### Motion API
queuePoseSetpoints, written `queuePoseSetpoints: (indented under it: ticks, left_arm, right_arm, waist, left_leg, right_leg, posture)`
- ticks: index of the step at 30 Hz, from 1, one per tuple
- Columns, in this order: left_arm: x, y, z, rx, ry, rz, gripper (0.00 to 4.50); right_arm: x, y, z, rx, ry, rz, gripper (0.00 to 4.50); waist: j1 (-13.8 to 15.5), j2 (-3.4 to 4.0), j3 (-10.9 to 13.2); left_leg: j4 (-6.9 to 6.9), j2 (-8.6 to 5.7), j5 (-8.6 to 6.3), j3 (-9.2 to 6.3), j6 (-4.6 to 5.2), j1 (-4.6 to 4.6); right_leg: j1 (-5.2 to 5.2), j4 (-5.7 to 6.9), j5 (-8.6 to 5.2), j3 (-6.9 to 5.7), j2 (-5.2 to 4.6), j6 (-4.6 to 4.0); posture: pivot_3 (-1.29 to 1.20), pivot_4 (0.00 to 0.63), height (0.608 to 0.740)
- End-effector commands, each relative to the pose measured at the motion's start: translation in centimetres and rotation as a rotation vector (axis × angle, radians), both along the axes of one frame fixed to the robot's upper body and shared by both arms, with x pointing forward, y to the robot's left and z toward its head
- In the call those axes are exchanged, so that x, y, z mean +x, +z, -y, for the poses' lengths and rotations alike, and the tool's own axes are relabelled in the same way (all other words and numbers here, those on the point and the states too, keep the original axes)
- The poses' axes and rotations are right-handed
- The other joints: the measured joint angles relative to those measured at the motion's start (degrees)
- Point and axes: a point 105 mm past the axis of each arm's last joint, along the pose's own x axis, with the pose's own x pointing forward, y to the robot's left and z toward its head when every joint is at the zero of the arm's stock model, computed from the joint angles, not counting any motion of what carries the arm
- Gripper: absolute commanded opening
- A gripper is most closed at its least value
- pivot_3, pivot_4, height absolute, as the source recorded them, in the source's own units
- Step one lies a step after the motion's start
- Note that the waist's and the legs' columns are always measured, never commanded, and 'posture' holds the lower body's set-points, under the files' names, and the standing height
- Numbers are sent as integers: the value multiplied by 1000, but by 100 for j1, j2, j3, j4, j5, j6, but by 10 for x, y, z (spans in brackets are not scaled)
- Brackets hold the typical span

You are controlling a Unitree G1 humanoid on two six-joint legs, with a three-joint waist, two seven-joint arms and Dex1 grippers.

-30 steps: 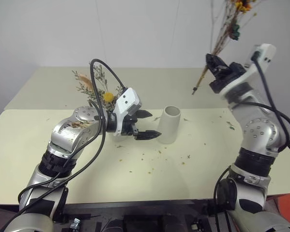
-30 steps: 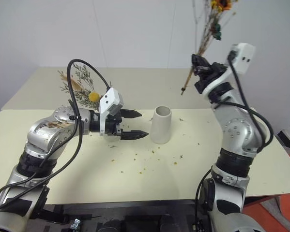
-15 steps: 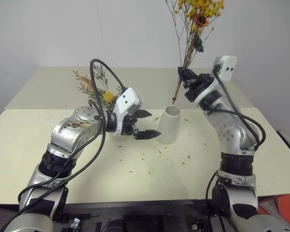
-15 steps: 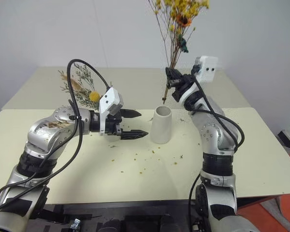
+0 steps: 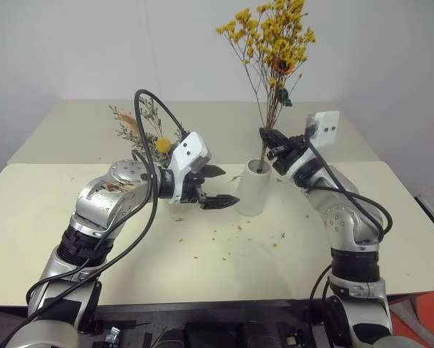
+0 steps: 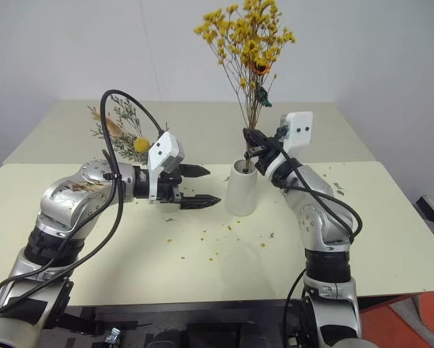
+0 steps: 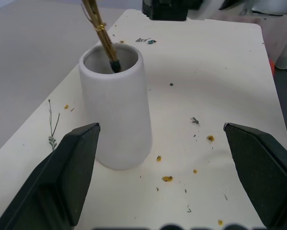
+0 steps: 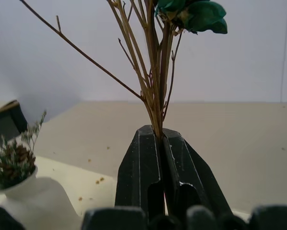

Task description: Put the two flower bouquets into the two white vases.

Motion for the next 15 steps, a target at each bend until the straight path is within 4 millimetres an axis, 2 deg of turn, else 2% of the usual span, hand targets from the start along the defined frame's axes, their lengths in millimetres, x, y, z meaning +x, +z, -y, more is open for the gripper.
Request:
queuePoseSetpoints:
  ticks: [1,4,7,15]
  left_arm:
    - [-4,8,0,-6,-9,41,4500]
    - [-4,8,1,-7,-9,41,4500]
    - [-4,8,1,-9,-10,41,4500]
    - [-3,9,1,-8,-10,43,4500]
  right_arm:
    - [-13,13,-2,-21,12,89,19]
    - [-15,8,-2,-32,11,85,19]
    - [-16,5,-1,-26,3,75,817]
    - [-20,1,4,-25,-14,71,3652]
  waist:
    - [-3,0,0]
    - [-6,0,0]
    - [-2,0,0]
    - [-2,0,0]
  left_leg:
    - [0,1,0,0,0,1]
    - [0,1,0,0,0,2]
    - [0,1,0,0,0,0]
    - [0,0,0,0,0,0]
  right_leg:
    - [0,0,0,0,0,0]
    - [0,1,-1,0,1,2]
    - [0,0,-1,0,1,2]
    - [0,0,-2,0,0,2]
  posture:
    - [0,150,740]
    - [0,150,740]
    - [0,150,740]
    - [0,150,740]
